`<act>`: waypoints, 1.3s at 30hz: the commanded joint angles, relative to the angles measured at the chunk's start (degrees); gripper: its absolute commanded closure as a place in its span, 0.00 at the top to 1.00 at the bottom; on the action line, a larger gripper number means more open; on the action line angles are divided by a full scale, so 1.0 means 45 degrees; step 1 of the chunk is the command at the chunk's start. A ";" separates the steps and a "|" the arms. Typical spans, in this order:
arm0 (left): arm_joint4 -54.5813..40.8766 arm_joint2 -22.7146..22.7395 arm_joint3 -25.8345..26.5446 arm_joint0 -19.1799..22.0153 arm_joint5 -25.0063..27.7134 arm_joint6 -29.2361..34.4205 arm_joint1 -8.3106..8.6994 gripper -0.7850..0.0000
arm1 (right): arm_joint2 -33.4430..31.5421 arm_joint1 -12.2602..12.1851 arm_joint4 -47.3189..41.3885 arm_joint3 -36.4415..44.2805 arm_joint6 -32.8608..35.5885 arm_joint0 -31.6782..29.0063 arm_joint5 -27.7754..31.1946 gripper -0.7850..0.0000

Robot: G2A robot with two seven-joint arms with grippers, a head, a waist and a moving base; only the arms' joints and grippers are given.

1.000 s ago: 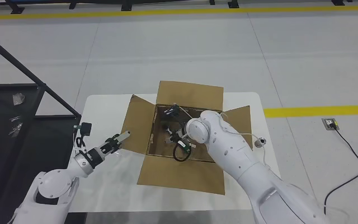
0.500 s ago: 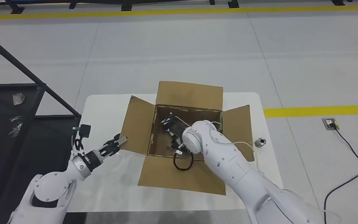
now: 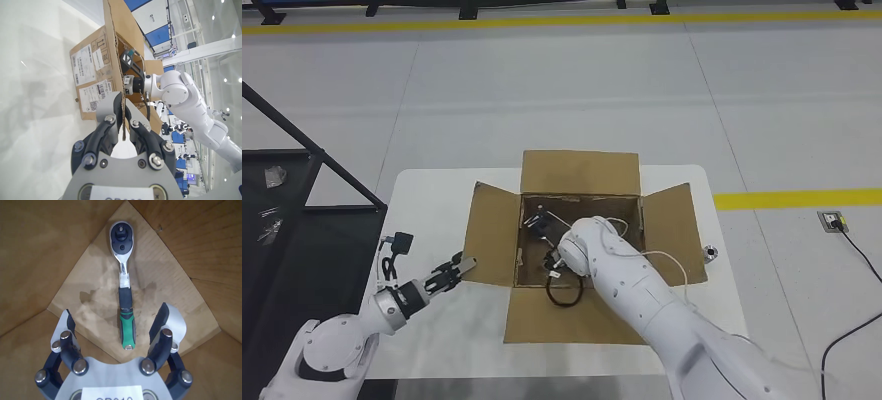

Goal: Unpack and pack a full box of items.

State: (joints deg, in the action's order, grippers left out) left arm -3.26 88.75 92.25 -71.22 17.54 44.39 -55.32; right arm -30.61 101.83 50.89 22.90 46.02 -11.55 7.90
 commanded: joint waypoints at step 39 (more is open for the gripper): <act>-0.0297 0.0361 -0.0139 -0.0051 0.0657 0.0764 0.0223 0.00 | -0.0301 0.0796 0.0189 -0.2754 0.1021 0.0749 0.1284 0.00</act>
State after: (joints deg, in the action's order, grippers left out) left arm -4.59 90.41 91.64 -71.51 20.51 47.83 -54.33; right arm -31.92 105.39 51.74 10.61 50.23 -8.31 13.47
